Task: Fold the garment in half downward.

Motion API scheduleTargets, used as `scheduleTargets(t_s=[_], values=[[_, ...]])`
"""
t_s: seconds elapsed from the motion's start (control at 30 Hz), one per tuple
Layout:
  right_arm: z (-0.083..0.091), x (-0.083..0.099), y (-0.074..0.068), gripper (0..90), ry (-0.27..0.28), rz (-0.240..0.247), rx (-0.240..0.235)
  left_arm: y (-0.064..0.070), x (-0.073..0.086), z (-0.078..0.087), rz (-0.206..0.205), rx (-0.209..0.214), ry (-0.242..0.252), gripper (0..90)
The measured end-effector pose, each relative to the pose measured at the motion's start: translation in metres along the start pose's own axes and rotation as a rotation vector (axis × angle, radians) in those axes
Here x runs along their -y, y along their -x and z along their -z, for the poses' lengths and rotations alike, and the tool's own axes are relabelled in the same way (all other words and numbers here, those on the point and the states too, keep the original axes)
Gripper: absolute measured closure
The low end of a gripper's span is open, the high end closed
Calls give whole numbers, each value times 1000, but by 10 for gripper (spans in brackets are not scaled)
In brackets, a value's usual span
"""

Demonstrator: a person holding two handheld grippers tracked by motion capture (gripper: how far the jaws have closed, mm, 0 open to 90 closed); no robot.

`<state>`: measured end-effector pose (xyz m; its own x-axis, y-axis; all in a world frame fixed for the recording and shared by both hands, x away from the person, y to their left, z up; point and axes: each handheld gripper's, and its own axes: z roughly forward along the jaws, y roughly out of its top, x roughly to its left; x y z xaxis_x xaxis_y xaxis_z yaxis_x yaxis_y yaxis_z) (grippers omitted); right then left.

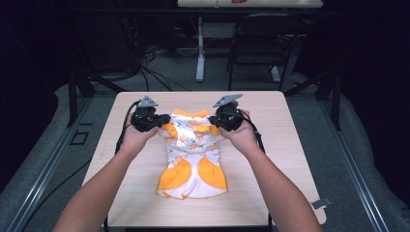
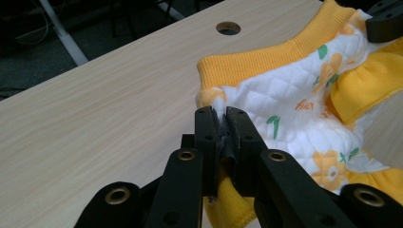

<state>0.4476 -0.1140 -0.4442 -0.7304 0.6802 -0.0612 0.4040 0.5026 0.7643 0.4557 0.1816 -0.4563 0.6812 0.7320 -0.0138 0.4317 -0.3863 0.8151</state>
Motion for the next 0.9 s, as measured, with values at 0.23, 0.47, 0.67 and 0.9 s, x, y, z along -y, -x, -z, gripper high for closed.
scheduleTargets(t_s=[0.23, 0.47, 0.67, 0.9], values=[[4, -8, -2, 884, 14, 13, 12, 0, -7, 4, -9, -18, 21, 837], [10, -14, -2, 884, 27, 34, 27, 2, -12, 9, -27, -30, 34, 837], [9, -7, -5, 884, 23, 40, 28, 6, -6, 7, -45, -24, 19, 837], [7, 2, -8, 884, 13, 48, 17, 10, 1, 7, -60, -12, 15, 837]])
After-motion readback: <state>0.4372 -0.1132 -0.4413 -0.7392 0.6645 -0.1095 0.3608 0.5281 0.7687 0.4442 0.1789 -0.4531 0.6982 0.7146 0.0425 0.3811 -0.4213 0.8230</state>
